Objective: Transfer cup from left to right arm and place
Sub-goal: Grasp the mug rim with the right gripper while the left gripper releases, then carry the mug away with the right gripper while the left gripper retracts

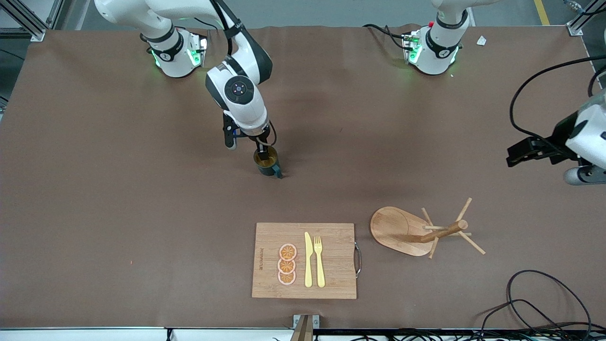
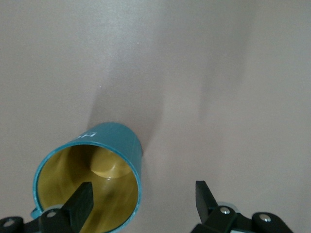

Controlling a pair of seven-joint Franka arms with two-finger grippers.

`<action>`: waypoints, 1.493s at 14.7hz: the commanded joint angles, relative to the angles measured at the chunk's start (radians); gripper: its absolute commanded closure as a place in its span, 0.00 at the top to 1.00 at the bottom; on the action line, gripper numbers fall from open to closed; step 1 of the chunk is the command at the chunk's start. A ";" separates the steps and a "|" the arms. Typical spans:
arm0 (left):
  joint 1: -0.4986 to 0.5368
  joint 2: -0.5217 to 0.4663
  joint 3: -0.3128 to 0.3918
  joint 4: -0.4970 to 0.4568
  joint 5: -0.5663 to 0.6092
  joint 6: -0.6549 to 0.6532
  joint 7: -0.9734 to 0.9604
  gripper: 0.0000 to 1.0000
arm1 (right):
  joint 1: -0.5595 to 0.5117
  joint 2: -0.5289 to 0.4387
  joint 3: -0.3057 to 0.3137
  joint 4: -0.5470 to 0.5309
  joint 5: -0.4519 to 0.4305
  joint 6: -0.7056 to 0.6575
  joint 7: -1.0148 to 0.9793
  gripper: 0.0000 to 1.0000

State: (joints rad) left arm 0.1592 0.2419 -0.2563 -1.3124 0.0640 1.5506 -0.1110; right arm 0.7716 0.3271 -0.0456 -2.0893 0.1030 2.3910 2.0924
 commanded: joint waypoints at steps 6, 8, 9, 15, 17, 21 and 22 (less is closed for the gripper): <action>-0.193 -0.064 0.208 -0.024 -0.030 -0.012 0.050 1.00 | 0.006 0.035 -0.011 0.025 0.047 0.000 0.034 0.02; -0.272 -0.069 0.293 -0.025 -0.039 -0.015 0.050 1.00 | -0.009 0.035 -0.011 0.035 0.043 -0.009 -0.067 0.00; -0.308 -0.069 0.337 -0.027 -0.047 -0.020 0.051 1.00 | -0.029 0.033 -0.011 0.037 0.046 -0.016 -0.160 0.00; -0.328 -0.067 0.362 -0.019 -0.052 -0.052 0.048 1.00 | -0.100 -0.009 -0.019 0.031 0.046 -0.148 -0.683 0.00; -0.325 -0.067 0.362 -0.019 -0.053 -0.050 0.039 1.00 | -0.170 -0.043 -0.026 0.023 0.044 -0.179 -0.849 0.00; -0.325 -0.061 0.362 -0.013 -0.059 -0.046 0.056 1.00 | -0.328 -0.104 -0.030 -0.003 0.041 -0.251 -1.293 0.00; -0.332 -0.062 0.361 -0.013 -0.059 -0.046 0.042 1.00 | -0.369 -0.123 -0.030 -0.014 0.040 -0.265 -1.422 0.00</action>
State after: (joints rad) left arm -0.1594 0.1958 0.0952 -1.3151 0.0278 1.5093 -0.0634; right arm 0.4828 0.2757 -0.0903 -2.0493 0.1348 2.1485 0.8814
